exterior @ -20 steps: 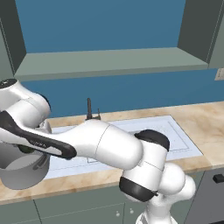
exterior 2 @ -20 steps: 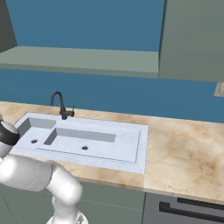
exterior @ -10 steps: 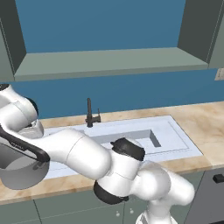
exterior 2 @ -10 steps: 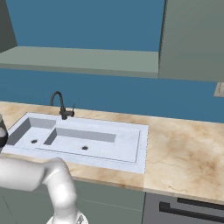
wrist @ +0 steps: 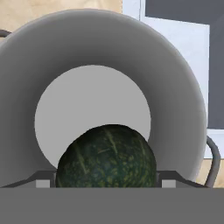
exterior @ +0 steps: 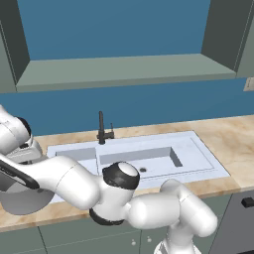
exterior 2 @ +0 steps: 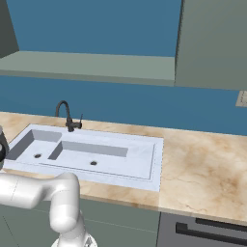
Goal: Dump the squash from the pot into the sink. Then turn on the water and wash the squash. Then turn off the water and put the squash back in the pot.
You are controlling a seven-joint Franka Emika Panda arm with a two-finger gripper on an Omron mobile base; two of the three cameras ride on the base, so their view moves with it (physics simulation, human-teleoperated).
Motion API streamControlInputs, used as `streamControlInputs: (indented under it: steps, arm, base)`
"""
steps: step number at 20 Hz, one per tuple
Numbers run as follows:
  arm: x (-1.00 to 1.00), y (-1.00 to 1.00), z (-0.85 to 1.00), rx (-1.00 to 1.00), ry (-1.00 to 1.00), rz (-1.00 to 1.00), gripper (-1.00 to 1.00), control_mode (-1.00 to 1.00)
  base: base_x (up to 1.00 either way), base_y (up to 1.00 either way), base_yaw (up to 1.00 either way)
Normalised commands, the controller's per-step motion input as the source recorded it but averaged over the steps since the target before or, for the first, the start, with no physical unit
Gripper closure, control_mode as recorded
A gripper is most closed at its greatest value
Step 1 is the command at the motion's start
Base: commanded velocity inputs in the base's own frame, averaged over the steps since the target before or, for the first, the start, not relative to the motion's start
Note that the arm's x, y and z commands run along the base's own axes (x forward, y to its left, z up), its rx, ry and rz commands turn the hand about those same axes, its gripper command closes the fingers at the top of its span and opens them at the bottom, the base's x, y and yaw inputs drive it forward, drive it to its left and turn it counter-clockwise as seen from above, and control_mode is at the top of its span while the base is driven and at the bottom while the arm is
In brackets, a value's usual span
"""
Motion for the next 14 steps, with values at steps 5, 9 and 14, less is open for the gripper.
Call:
streamControlInputs:
  steps: [5, 9, 14]
  arm:
    - [0.01, 0.02, -0.48, -0.04, 0.03, 0.05, 1.00, -1.00]
    - [-0.04, 0.00, -0.42, -0.05, 0.01, 0.05, 1.00, -1.00]
    - [-0.16, -0.01, -0.29, -0.03, 0.00, 0.05, 1.00, -1.00]
  base:
    - [0.00, 0.00, 0.00]
    - [0.00, 0.00, 0.00]
    - [0.00, 0.00, 0.00]
